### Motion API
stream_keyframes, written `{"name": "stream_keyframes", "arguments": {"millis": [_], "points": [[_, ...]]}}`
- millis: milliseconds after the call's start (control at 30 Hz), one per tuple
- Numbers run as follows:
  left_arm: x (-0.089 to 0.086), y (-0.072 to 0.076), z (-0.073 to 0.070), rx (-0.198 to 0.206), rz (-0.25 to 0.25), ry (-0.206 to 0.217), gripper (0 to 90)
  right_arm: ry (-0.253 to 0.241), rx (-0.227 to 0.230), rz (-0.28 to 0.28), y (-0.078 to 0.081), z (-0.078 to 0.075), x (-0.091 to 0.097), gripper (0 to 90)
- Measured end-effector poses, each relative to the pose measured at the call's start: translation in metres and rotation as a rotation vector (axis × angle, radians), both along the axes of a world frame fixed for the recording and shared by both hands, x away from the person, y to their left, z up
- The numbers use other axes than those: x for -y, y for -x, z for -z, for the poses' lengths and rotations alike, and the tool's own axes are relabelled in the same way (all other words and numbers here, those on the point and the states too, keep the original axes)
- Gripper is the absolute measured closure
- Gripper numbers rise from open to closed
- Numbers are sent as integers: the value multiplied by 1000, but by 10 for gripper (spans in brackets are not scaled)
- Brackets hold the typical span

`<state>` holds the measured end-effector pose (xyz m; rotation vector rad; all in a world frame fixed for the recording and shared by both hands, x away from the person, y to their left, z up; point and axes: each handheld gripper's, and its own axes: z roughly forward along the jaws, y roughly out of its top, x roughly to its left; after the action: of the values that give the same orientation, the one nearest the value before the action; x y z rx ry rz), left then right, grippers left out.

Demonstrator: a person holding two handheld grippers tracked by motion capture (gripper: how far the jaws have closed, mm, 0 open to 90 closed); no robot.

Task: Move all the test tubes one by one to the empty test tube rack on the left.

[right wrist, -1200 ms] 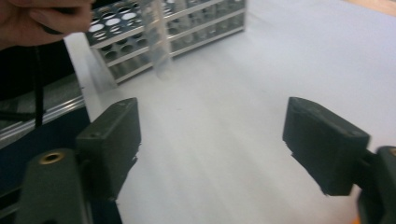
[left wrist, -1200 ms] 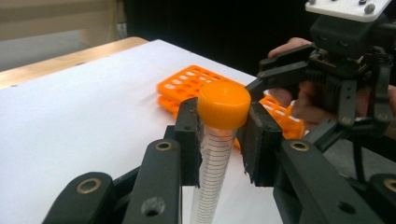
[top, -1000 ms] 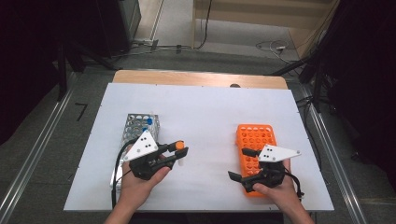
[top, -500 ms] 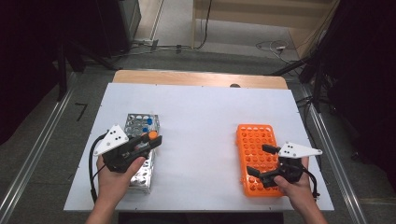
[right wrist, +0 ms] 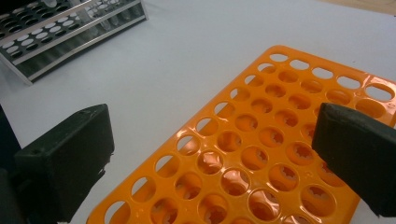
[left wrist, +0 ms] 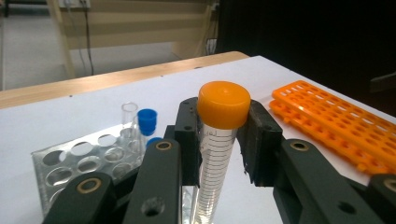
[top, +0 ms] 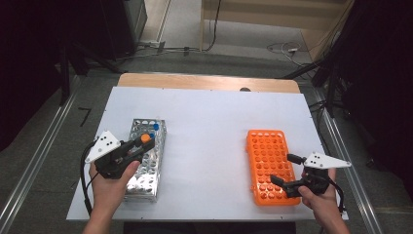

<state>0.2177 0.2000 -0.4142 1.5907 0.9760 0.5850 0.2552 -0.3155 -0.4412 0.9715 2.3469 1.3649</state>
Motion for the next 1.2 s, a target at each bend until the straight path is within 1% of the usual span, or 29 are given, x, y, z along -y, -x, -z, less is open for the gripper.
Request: {"name": "stream_keyframes", "arguments": {"millis": [100,200,233,267,300,367,467,533,600,700,767,833,967,1100,1200], "points": [[0,-1,5,5,-25,6,708,9,0,2,-1,2,0,0],[1,-2,9,8,-45,12,708,9,0,6,-2,3,1,0],[2,-2,10,7,-45,21,708,8,-1,7,-3,3,1,0],[3,-3,11,3,-47,13,708,9,-1,11,-3,3,1,0],[4,-3,12,2,-48,19,708,9,-2,13,-3,3,2,0],[5,-4,13,-6,-47,9,708,10,-3,14,-3,4,2,0],[7,-4,14,-22,-52,-21,707,11,-4,16,-3,5,3,0],[6,-3,15,-34,-37,-20,706,13,-5,19,-4,5,4,0],[6,-2,17,-49,-46,-36,705,12,-6,19,-4,6,4,0],[5,-1,17,-50,-55,-30,700,11,-11,23,-4,6,4,0],[5,-1,18,-50,-52,-31,697,18,-8,20,-5,7,3,0],[5,-1,17,-52,-46,-26,682,19,-8,21,-5,8,3,0],[6,-2,17,-52,-44,-29,607,18,-9,22,-5,8,3,0],[6,-2,17,-53,-46,-25,582,20,-8,23,-5,8,4,0],[6,-1,16,-46,-34,-21,563,18,-8,23,-5,8,3,0]]}}
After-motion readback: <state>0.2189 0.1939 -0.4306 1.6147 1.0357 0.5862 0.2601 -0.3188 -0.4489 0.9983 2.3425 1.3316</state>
